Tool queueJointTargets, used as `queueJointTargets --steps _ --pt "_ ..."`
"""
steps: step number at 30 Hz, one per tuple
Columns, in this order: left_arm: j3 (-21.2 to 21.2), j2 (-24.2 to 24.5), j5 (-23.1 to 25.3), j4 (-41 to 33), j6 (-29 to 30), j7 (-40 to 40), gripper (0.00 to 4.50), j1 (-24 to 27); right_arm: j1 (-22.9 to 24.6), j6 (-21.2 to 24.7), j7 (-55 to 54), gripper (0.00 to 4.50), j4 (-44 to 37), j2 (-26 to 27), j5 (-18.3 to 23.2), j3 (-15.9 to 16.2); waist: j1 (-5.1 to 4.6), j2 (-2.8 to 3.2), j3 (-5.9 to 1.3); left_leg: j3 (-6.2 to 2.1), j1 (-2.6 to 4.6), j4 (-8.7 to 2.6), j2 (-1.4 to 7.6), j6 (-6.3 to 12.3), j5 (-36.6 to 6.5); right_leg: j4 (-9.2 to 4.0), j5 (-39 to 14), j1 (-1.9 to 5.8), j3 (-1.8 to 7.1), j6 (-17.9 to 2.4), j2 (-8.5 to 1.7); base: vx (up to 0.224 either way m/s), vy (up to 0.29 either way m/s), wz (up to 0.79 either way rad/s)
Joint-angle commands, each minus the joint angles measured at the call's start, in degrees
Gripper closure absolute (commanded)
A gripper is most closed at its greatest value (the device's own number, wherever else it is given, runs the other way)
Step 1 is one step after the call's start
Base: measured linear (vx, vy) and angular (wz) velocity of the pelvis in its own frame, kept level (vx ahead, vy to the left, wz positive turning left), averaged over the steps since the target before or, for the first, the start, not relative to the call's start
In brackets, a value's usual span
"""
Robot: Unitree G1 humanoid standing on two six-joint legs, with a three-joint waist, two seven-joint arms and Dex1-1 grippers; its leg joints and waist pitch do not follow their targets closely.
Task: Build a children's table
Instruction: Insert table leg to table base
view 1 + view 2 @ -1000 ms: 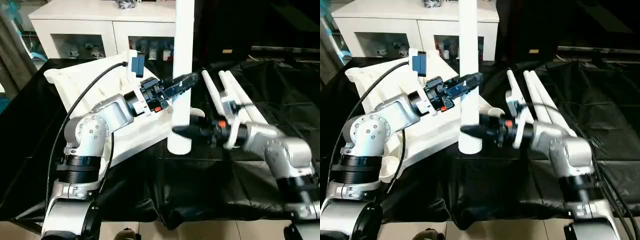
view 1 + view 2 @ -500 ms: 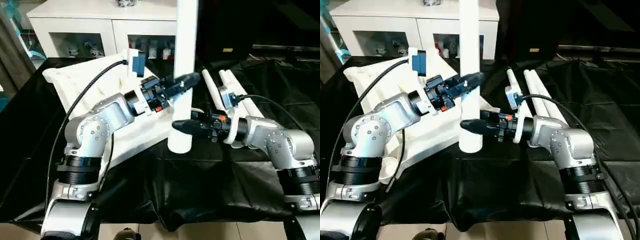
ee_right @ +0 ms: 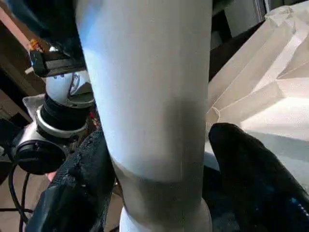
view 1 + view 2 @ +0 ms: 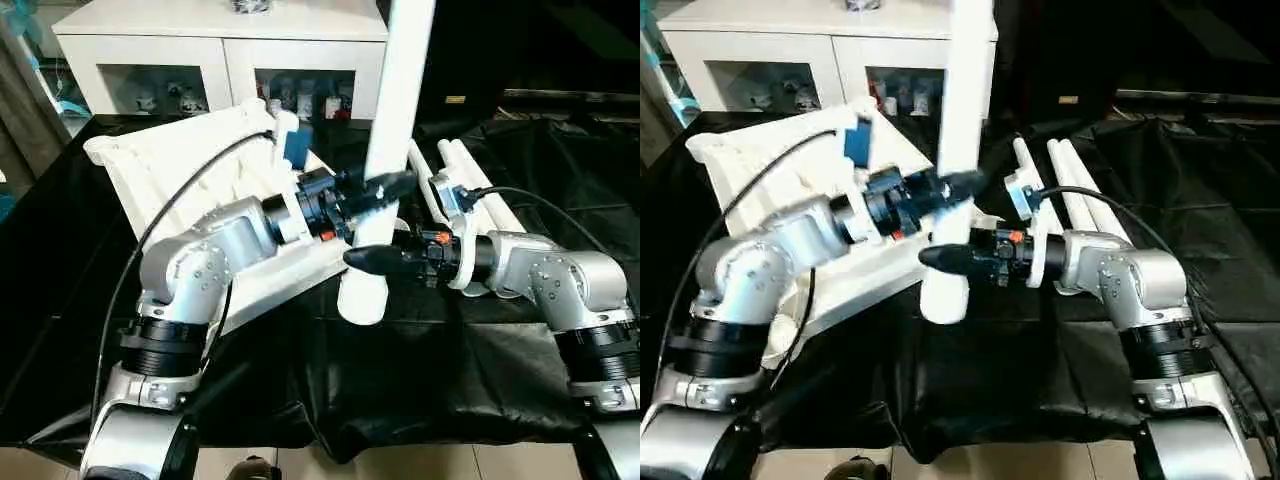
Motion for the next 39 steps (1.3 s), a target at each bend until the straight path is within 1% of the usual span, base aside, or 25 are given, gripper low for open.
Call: queueJointTargets --steps 1,2,3,6,9,12,14,15,17,20,22,24,26,28,30,31,32,33,36,39 --pt "-0.4 0.1 -0.1 -1.9 0.0 -1.0 2.62 -0.3 -0.5 0.0 0.3 1.71 -0.7 -0.6 -1.0 0.6 -0.16 -1.1 -4.71 -0.53 1.66 -3.59 2.14 1.02 -7.1 -4.42 -3.2 2.37 2.54 -12.2 -3.83 0.0 0.0 0.0" --pt "-0.4 0.1 0.0 -1.9 -0.1 -1.1 2.62 -0.3 -0.4 0.0 0.6 1.85 -0.6 -0.6 -1.2 0.8 -0.17 -1.13 -4.73 -0.53 1.65 -3.55 2.14 1.19 -7.1 -4.43 -3.3 2.38 2.53 -12.3 -3.83 0.0 0.0 0.0" --pt "-0.5 0.1 0.0 -1.8 -0.2 -1.1 2.62 -0.3 -0.3 0.0 0.8 1.85 -0.7 -0.7 -1.4 1.1 -0.18 -1.2 -4.72 -0.52 1.6 -3.54 2.11 1.25 -7.0 -4.42 -3.1 2.42 2.53 -12.3 -3.83 0.0 0.0 0.0" --pt "-0.6 0.1 0.1 -1.7 -0.4 -1.2 2.62 -0.3 0.1 -0.2 1.1 2.14 -0.9 -1.0 -1.8 1.9 -0.12 -1.13 -4.72 -0.54 1.62 -3.53 2.14 1.33 -6.8 -4.4 -3.0 2.38 2.51 -12.4 -3.81 0.0 0.0 0.0" --pt "-0.7 0.2 0.3 -1.6 -0.5 -1.3 2.62 -0.2 0.5 -0.8 1.6 2.4 -1.1 -1.5 -2.4 2.9 -0.15 -1.2 -4.73 -0.54 1.62 -3.54 2.16 1.27 -6.7 -4.36 -3.0 2.4 2.52 -12.2 -3.83 0.0 0.0 0.0" --pt "-0.7 0.3 0.3 -1.6 -0.6 -1.3 2.62 -0.2 0.6 -1.4 1.5 2.49 -1.0 -1.6 -2.7 3.0 -0.16 -1.17 -4.71 -0.54 1.65 -3.54 2.19 1.36 -6.9 -4.38 -3.2 2.35 2.52 -12.4 -3.83 0.0 0.0 0.0" --pt "-0.7 0.3 0.3 -1.6 -0.6 -1.4 2.62 -0.2 0.6 -1.6 1.8 1.85 -0.8 -1.6 -2.8 3.0 -0.16 -1.2 -4.77 -0.52 1.66 -3.47 2.14 1.44 -6.7 -4.33 -2.8 2.39 2.53 -12.5 -3.81 0.0 0.0 0.0" --pt "-0.7 0.3 0.3 -1.6 -0.6 -1.4 2.62 -0.2 0.6 -1.6 1.9 1.85 -0.8 -1.6 -2.8 3.0 -0.16 -1.19 -4.75 -0.55 1.62 -3.51 2.14 1.54 -6.7 -4.32 -2.8 2.42 2.5 -12.6 -3.81 0.0 0.0 0.0" --pt "-0.7 0.3 0.4 -1.6 -0.6 -1.5 2.62 -0.2 0.7 -2.4 1.6 1.65 -0.8 -1.6 -3.4 3.1 -0.16 -1.18 -4.74 -0.52 1.62 -3.49 2.15 1.51 -6.6 -4.34 -2.7 2.37 2.51 -12.6 -3.8 0.0 0.0 0.0" --pt "-0.7 0.1 0.6 -1.5 -0.6 -1.5 2.62 -0.2 0.7 -3.7 1.2 1.52 -0.1 -1.5 -4.3 3.4 -0.2 -1.19 -4.74 -0.54 1.65 -3.49 2.15 1.51 -6.9 -4.34 -2.9 2.39 2.49 -12.7 -3.82 0.0 0.0 0.0" --pt "-0.7 0.1 0.6 -1.5 -0.7 -1.5 2.62 -0.2 0.7 -3.9 1.3 1.52 0.1 -1.5 -4.4 3.5 -0.21 -1.19 -4.76 -0.53 1.67 -3.48 2.17 1.46 -7.0 -4.37 -3.1 2.4 2.51 -12.6 -3.83 0.0 0.0 0.0" --pt "-0.6 0.0 0.7 -1.5 -0.6 -1.5 2.62 -0.2 0.6 -4.1 1.3 1.52 0.2 -1.4 -4.5 3.5 -0.18 -1.18 -4.81 -0.54 1.67 -3.44 2.16 1.69 -6.5 -4.24 -2.1 2.41 2.52 -12.8 -3.8 0.0 0.0 0.0" --pt "-0.7 0.1 0.6 -1.7 -0.5 -1.6 2.62 -0.2 0.6 -3.6 1.8 1.78 0.3 -1.2 -4.1 3.3 -0.19 -1.18 -4.82 -0.53 1.64 -3.42 2.13 1.86 -6.5 -4.23 -2.0 2.44 2.48 -12.9 -3.78 0.0 0.0 0.0" --pt "-0.7 0.1 0.7 -1.7 -0.5 -1.6 2.62 -0.2 0.6 -3.6 1.9 1.85 0.4 -1.2 -4.0 3.3 -0.18 -1.18 -4.84 -0.53 1.67 -3.39 2.16 2.0 -6.3 -4.17 -1.7 2.4 2.49 -13.1 -3.74 0.0 0.0 0.0" --pt "-0.7 0.1 0.7 -1.8 -0.4 -1.6 2.62 -0.1 0.5 -2.7 2.3 2.12 0.3 -1.2 -3.3 3.1 -0.17 -1.17 -4.81 -0.53 1.66 -3.4 2.15 2.12 -6.5 -4.2 -1.9 2.41 2.48 -13.1 -3.75 0.0 0.0 0.0" --pt "-0.7 0.1 0.7 -1.8 -0.4 -1.6 2.62 -0.1 0.5 -2.6 2.3 2.12 0.2 -1.2 -3.2 3.1 -0.18 -1.17 -4.83 -0.53 1.69 -3.39 2.15 2.16 -6.4 -4.2 -1.8 2.41 2.48 -13.2 -3.75 0.0 0.0 0.0" --pt "-0.6 0.1 0.6 -2.0 -0.2 -1.6 2.62 -0.1 0.5 -2.3 2.5 2.24 0.1 -1.1 -3.1 3.0 -0.12 -1.26 -4.8 -0.5 1.66 -3.38 2.13 2.14 -6.5 -4.24 -2.0 2.42 2.49 -13.2 -3.78 0.0 0.0 0.0" --pt "-0.6 0.1 0.6 -2.0 -0.2 -1.6 2.62 -0.1 0.5 -2.2 2.5 2.28 0.0 -1.1 -3.0 2.9 -0.11 -1.18 -4.82 -0.54 1.67 -3.4 2.16 2.15 -6.5 -4.2 -2.0 2.43 2.47 -13.2 -3.76 0.0 0.0 0.0" --pt "-0.5 0.1 0.5 -2.0 -0.1 -1.6 2.62 0.0 0.6 -2.2 2.7 2.49 0.1 -1.1 -3.0 2.8 -0.12 -1.2 -4.82 -0.54 1.65 -3.39 2.17 2.07 -6.3 -4.17 -1.8 2.41 2.47 -13.2 -3.78 0.0 0.0 0.0" --pt "-0.7 0.3 0.6 -2.1 0.0 -1.8 2.62 0.1 0.8 -3.2 3.0 2.53 0.5 -0.6 -2.8 2.2 -0.14 -1.19 -4.84 -0.54 1.67 -3.39 2.16 2.02 -6.4 -4.16 -1.8 2.4 2.45 -13.2 -3.79 0.0 0.0 0.0"
